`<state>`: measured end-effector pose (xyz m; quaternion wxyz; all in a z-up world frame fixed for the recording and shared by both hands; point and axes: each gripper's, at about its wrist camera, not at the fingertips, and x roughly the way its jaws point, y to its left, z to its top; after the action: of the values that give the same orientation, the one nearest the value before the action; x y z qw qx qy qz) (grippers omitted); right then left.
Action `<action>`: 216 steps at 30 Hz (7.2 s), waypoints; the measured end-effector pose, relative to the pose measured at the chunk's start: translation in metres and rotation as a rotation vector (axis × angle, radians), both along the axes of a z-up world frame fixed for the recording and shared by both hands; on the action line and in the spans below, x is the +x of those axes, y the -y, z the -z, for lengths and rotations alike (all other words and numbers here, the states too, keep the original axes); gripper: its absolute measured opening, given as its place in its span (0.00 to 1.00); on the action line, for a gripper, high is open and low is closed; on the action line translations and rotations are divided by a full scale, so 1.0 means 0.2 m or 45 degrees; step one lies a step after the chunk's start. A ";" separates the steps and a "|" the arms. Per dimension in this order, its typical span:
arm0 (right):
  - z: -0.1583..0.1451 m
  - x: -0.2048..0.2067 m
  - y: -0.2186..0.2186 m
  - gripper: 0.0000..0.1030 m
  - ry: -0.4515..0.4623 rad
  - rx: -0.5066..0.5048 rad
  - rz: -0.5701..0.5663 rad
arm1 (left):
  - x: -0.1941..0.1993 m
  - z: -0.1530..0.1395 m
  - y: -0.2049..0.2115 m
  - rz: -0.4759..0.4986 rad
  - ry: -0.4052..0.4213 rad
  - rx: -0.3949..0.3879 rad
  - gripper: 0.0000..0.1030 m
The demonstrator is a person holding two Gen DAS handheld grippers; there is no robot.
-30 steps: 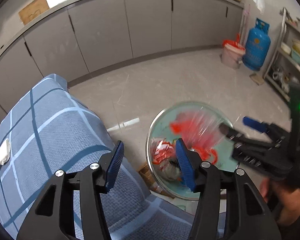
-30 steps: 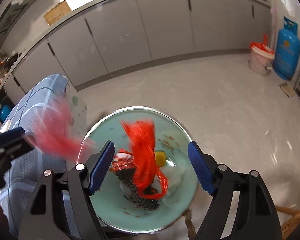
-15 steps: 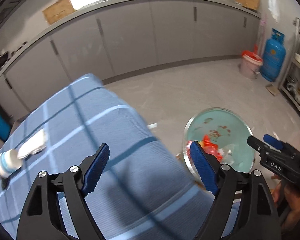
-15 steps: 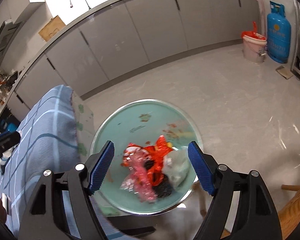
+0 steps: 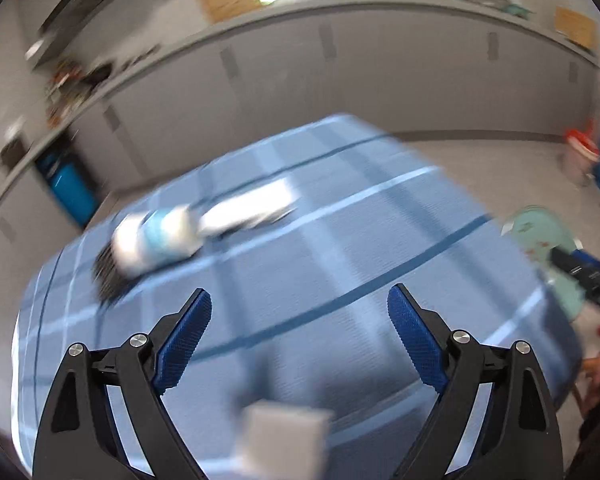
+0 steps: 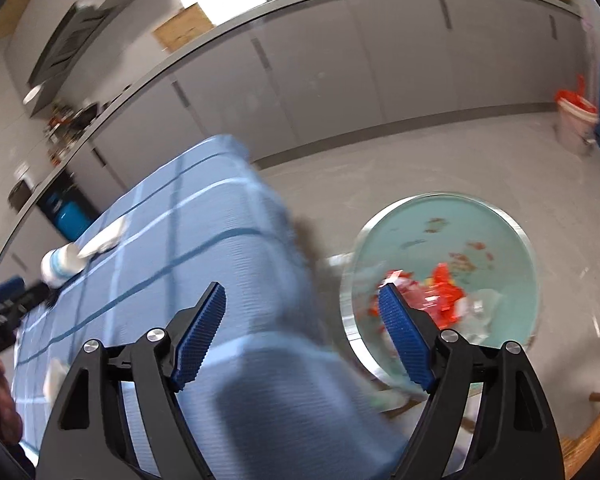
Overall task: Collect trash
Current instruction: 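Move both open tools back over the table, then grasp the white sponge block with the right tool, then grasp the white paper cup by its rim with the left tool while the right tool holds the sponge, then carry the paper cup and white sponge in both tools over the green basin, then open both tools to drop the cup and sponge into the basin, then move both open tools back over the table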
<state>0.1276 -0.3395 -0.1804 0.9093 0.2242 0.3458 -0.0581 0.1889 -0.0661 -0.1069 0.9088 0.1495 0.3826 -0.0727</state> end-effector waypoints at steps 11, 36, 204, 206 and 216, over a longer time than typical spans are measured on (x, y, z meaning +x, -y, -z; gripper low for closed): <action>-0.21 0.11 -0.80 0.82 0.098 -0.140 -0.440 | 0.00 0.19 -0.83 -0.409 -0.093 -0.034 0.87; 0.00 0.15 -1.40 0.67 -0.127 -0.301 -0.879 | -0.05 0.26 -1.04 -0.488 -0.106 -0.121 0.87; -0.23 0.49 -0.77 0.87 0.062 -0.349 -0.429 | 0.34 0.14 -0.82 -0.396 0.040 -0.189 0.84; -0.23 0.52 -0.82 0.87 0.058 -0.358 -0.455 | 0.35 0.14 -0.86 -0.412 0.039 -0.192 0.84; -0.20 0.69 -1.00 0.88 0.041 -0.412 -0.573 | 0.41 0.15 -1.05 -0.501 0.049 -0.174 0.84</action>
<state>0.2654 -0.1394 -0.1395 0.9286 -0.0057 0.3588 0.0945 0.2702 0.1434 -0.1377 0.9207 0.0115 0.3811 0.0832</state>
